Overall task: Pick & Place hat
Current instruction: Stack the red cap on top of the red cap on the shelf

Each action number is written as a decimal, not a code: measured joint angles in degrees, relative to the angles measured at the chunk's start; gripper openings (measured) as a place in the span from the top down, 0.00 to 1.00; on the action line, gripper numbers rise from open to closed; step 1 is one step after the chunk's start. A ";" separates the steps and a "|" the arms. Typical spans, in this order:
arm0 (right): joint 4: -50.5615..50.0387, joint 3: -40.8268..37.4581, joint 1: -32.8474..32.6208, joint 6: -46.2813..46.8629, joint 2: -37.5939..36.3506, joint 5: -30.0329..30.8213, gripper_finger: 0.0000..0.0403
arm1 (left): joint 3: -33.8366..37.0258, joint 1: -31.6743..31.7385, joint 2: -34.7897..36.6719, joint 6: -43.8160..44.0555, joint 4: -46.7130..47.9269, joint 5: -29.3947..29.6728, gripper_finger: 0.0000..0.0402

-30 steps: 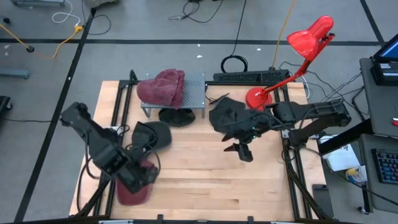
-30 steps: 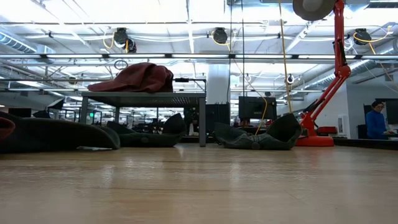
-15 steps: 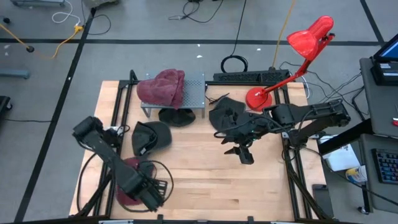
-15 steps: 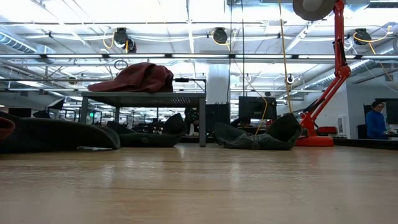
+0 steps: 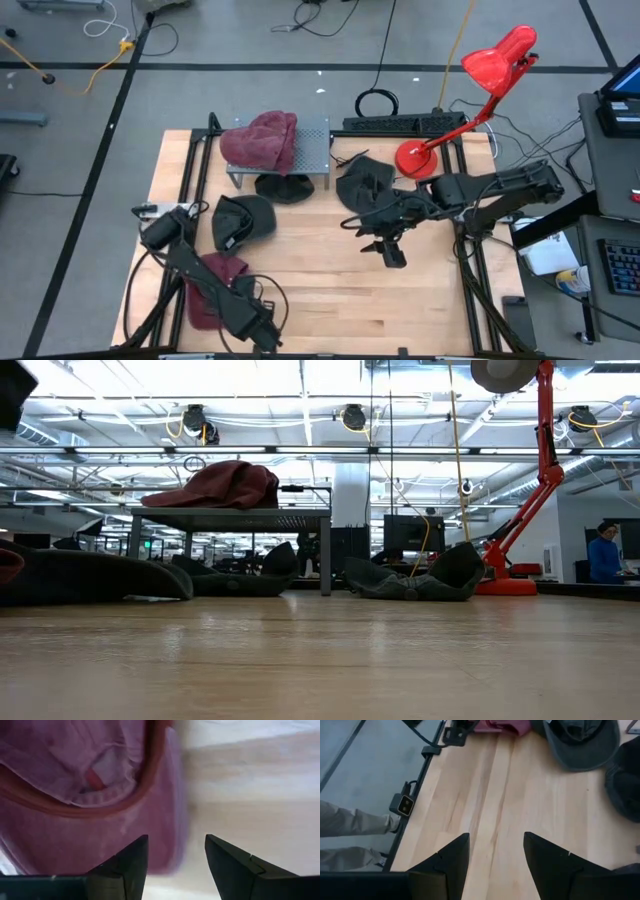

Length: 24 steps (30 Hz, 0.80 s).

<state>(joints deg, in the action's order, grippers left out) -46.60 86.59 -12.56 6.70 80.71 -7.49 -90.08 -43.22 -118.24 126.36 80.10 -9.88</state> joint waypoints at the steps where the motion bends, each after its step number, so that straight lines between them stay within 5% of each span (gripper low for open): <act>1: 1.07 -0.92 -0.02 0.02 0.00 -0.06 0.55 | 0.00 -0.02 -0.88 0.20 1.02 -0.36 0.51; 17: 8.26 -6.30 -2.27 -3.06 0.07 -0.04 0.55 | 0.02 0.00 -6.96 -0.60 3.83 -0.18 0.53; 24: 8.69 -6.30 -2.56 -4.51 0.05 2.74 0.55 | 0.02 0.15 -5.75 -2.20 2.87 -1.82 0.83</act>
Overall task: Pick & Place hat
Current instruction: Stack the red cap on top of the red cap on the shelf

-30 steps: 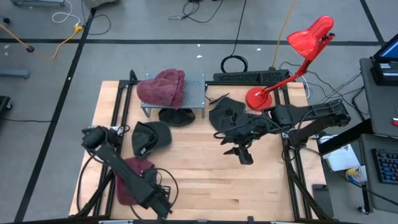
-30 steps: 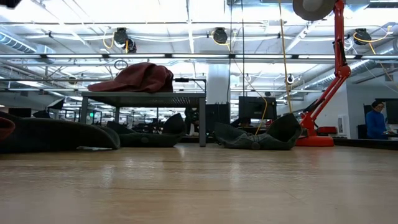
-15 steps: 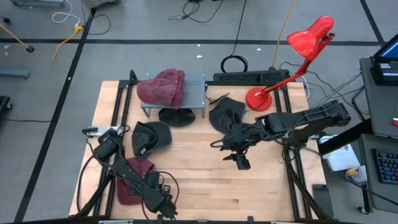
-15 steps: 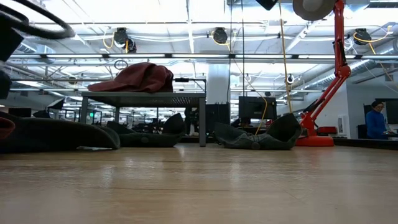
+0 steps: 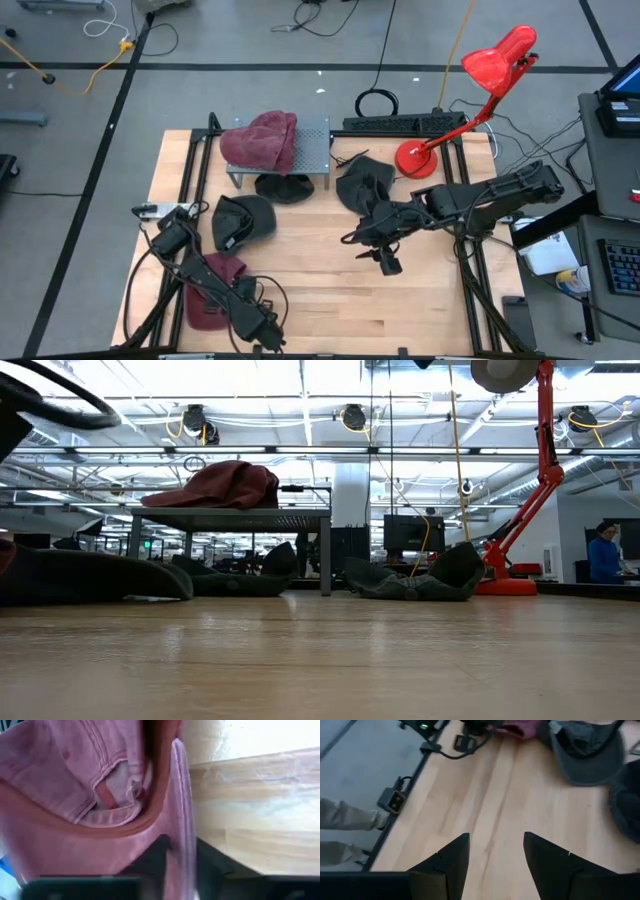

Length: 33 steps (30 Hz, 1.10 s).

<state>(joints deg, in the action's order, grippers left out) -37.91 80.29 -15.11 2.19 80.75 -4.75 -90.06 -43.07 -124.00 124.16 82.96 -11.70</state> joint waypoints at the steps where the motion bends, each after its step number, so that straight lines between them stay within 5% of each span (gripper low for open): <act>1: -0.03 0.00 0.00 0.03 -0.21 0.46 0.55 | 0.00 0.00 0.34 -0.16 0.02 -0.20 0.90; 9: -0.46 -0.02 0.00 0.10 -4.11 0.24 0.55 | -0.28 0.20 7.97 -1.11 -0.61 3.76 0.98; 18: -0.33 -0.02 0.02 5.21 -13.58 0.44 0.55 | -1.37 0.15 28.25 -7.39 -4.99 27.14 0.98; 23: -0.11 -0.02 0.14 14.55 -17.35 1.88 0.55 | -1.39 0.17 38.72 -16.53 -11.00 37.85 0.98; 33: -0.07 -0.02 0.13 25.64 -19.15 1.75 0.45 | -1.38 0.39 53.24 -46.37 -28.38 43.39 0.98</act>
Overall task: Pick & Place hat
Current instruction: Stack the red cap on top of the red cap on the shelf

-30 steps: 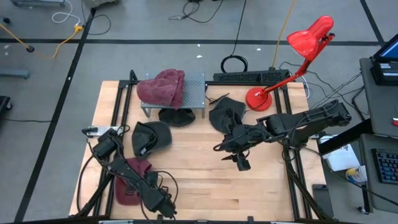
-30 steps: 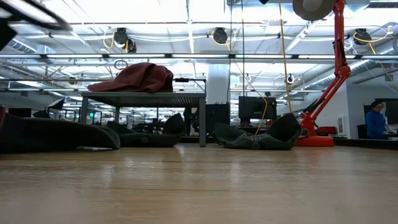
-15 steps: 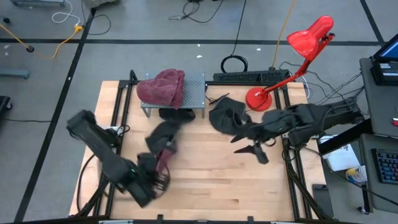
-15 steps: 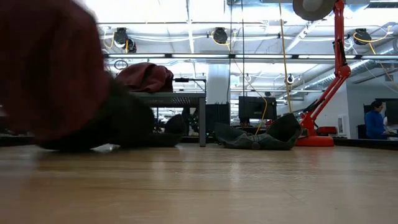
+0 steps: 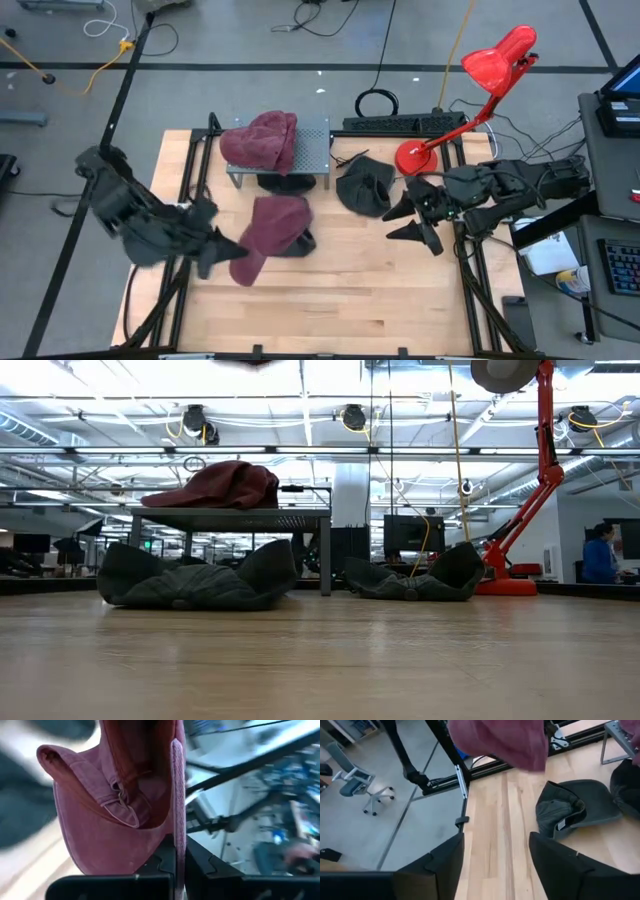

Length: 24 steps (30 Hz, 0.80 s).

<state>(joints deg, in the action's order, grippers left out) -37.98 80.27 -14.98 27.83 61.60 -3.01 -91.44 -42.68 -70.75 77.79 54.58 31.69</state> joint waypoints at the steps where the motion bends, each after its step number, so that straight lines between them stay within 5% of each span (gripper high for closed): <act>1: 0.00 0.00 0.00 0.01 0.02 0.00 0.44 | 0.00 0.00 0.92 -3.57 -1.90 0.55 0.98; 5: 0.27 0.00 -0.04 -0.06 0.02 1.64 0.35 | 0.00 0.00 4.18 -18.54 -8.19 3.66 0.98; 10: 5.87 0.00 0.00 -2.25 0.11 10.80 0.25 | 0.00 0.02 7.56 -38.61 -13.08 5.55 0.98; 17: 18.39 0.02 0.15 -12.93 1.67 19.78 0.22 | 0.09 0.02 10.95 -56.73 -13.77 6.09 0.98; 24: 29.96 0.02 2.18 -19.31 5.34 19.27 0.23 | 3.84 1.47 14.05 -74.75 -25.19 -2.02 0.98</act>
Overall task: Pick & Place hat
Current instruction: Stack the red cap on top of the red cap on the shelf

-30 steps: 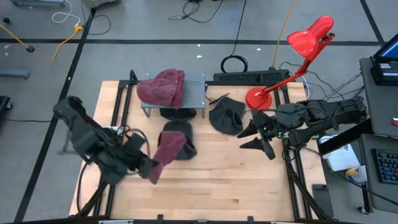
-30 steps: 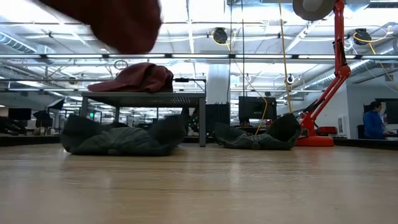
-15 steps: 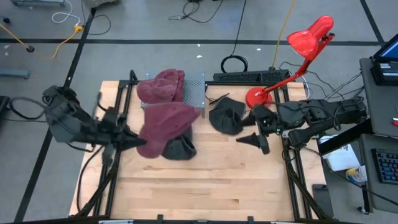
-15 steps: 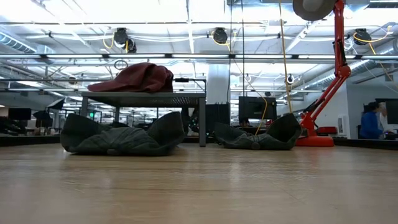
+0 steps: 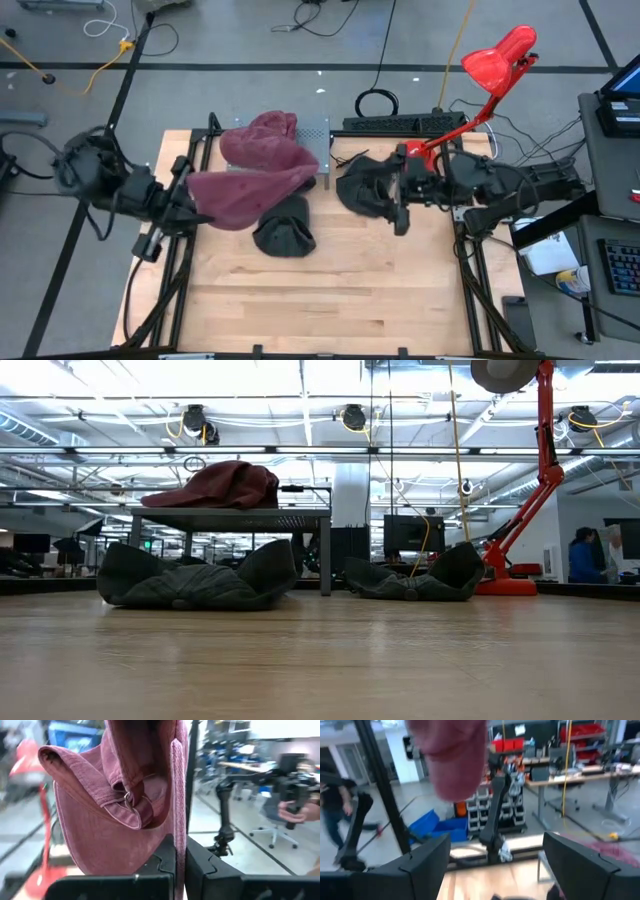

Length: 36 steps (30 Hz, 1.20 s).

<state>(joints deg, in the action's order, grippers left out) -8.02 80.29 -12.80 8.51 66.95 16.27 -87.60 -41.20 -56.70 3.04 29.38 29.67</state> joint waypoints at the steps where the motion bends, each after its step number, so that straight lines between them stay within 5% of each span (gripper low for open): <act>1: 1.64 0.00 0.45 -0.49 0.64 -0.17 0.23 | 0.78 0.55 0.60 -2.16 -1.61 -1.90 0.98; 14: 22.74 0.00 10.73 -2.05 7.58 -18.09 0.23 | 11.57 19.21 5.29 -13.73 -22.06 -32.89 0.98; 26: 28.81 0.00 26.13 10.30 7.62 -37.19 0.23 | 12.40 48.26 -5.02 1.34 -41.48 -61.67 0.98; 36: 33.45 0.00 34.13 19.31 7.84 -52.47 0.23 | 12.40 61.75 -18.68 17.81 -66.58 -74.73 0.98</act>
<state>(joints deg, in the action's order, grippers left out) 25.43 80.29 21.33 27.83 74.78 -36.20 -75.20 20.55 -75.38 20.85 -37.20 -45.07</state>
